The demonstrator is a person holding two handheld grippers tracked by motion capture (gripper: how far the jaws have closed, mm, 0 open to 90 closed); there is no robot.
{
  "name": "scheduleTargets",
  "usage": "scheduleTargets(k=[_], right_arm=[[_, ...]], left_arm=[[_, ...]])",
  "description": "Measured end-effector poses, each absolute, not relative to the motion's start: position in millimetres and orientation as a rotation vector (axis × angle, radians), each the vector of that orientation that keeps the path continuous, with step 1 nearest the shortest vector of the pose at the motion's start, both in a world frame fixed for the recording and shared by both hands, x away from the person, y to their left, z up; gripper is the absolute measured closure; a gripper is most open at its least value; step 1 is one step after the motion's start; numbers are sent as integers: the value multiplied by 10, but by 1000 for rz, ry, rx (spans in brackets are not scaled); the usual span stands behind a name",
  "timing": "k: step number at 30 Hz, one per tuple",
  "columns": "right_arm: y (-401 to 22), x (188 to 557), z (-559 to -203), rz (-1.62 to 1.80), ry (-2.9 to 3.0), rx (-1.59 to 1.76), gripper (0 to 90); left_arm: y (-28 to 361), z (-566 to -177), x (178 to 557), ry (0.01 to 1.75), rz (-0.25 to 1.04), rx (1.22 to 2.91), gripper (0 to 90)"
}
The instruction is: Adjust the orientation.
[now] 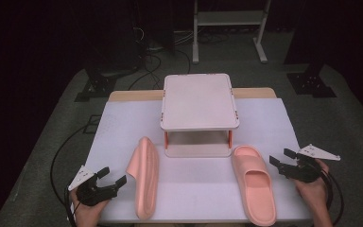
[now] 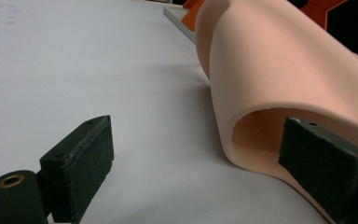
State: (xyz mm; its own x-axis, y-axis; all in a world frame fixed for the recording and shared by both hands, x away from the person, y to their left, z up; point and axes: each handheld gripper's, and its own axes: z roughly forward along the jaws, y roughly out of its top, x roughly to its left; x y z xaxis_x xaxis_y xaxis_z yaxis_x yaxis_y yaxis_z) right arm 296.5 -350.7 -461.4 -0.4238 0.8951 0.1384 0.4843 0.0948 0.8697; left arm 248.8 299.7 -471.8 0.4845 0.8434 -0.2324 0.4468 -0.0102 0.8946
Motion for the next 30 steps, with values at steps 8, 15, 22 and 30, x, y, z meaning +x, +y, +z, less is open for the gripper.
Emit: scheduleTargets(k=[8,15,22,30], right_arm=[[-3499,2961,-4611,1283,1950,1348,250],[-3485,2963,-4614,1286,1951,1341,250],[-3485,2961,-4612,1293,1951,1342,250],[-3485,2964,-4613,1299,1952,1338,250]], left_arm=[[2931,-4729,2510,1120,448,1685,112],[2886,-4733,2544,1133,439,1718,138],[2779,-4735,2611,1143,424,1753,167],[2662,-4724,2682,1151,386,1779,256]])
